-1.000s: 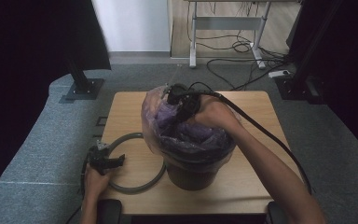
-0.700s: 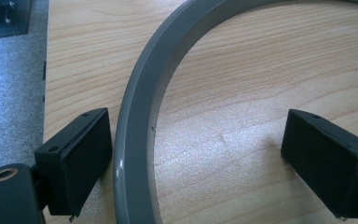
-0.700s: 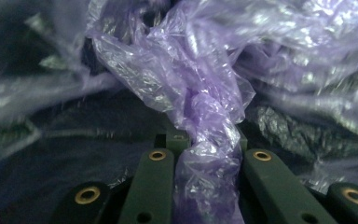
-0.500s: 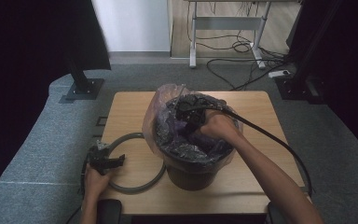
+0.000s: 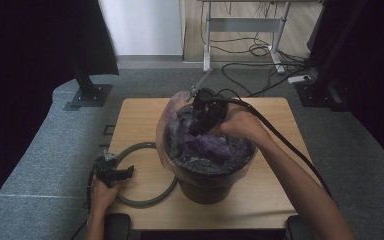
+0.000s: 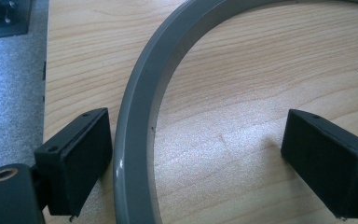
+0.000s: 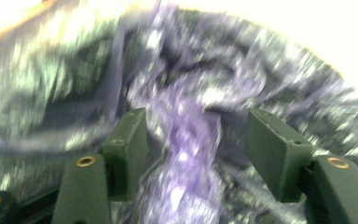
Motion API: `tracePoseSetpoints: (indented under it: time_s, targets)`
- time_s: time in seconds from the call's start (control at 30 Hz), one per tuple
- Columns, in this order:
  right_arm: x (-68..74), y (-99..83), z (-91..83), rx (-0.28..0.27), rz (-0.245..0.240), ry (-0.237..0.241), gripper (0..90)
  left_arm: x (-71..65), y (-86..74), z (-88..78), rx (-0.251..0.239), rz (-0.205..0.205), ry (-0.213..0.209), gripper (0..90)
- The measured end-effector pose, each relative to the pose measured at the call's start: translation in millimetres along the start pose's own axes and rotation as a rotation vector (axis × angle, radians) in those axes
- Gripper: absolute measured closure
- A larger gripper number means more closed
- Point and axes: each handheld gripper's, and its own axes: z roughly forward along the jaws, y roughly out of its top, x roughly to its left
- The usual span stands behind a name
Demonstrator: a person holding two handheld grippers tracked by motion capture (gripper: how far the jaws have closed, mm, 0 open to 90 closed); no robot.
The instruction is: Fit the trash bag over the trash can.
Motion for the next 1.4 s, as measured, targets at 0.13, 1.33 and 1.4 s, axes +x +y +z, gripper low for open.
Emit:
tracePoseSetpoints:
  time_s: [0.13,1.33,1.4]
  targets:
    - [-5.4,14.4,12.0,-0.01,0.026,-0.023,50.0,0.0,0.0,0.0,0.0,0.0,0.0,8.5]
    - [17.7,19.6,14.4,-0.051,0.006,0.072,32.8,-0.2,0.0,0.1,0.0,0.0,0.0,8.3]
    - [24.3,27.1,22.3,-0.056,-0.014,0.086,32.5,-0.1,0.0,0.1,0.0,0.0,0.0,8.3]
